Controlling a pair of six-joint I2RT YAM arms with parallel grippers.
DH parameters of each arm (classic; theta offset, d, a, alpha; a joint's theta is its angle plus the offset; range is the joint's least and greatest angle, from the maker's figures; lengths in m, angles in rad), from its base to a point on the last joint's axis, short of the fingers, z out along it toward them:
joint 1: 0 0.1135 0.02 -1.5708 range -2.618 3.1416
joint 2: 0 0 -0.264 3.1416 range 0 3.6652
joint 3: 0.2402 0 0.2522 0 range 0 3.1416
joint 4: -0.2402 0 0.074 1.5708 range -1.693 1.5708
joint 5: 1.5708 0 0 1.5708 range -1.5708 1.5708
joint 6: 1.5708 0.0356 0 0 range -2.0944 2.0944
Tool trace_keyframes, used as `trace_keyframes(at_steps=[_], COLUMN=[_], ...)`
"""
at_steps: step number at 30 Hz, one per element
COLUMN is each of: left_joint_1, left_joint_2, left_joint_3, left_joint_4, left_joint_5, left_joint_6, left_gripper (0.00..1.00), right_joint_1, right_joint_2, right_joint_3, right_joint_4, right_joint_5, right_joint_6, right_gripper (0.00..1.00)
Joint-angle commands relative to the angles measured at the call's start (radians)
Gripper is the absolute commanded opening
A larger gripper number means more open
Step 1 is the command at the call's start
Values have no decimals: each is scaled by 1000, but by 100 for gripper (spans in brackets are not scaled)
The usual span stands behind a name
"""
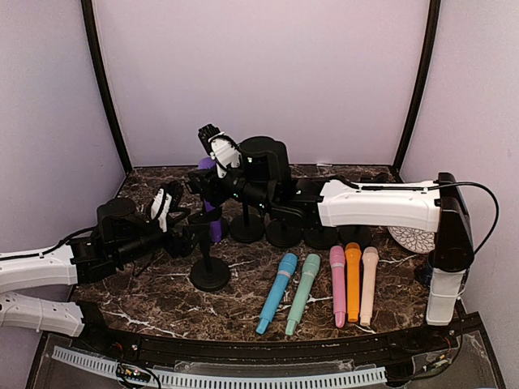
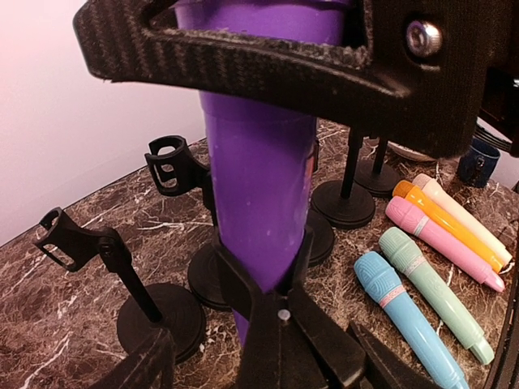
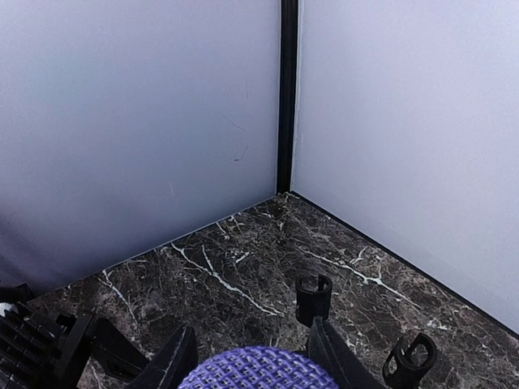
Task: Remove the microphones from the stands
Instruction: Open the clamp for the microphone stand, then remove the microphone from the microphone stand.
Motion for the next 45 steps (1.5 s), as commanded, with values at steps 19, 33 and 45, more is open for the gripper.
trace_keyframes(at_steps=[19,33,45], left_joint_1=[0,0,37], left_joint_2=[-9,-33,-146], left_joint_3=[45,15,-47], left_joint_4=[-17,-55,-175], left_joint_5=[-21,-37,-356], left_joint_6=[68,48,-85], left_gripper=[54,10,2], right_joint_1=[4,-6,-88], right_joint_2=[7,-40,-193], right_joint_3=[19,17,-116], right_joint_4=[-48,-66,-48], right_joint_5=[1,56,33], right_joint_6=[-27,-35,68], right_gripper=[16,16,16])
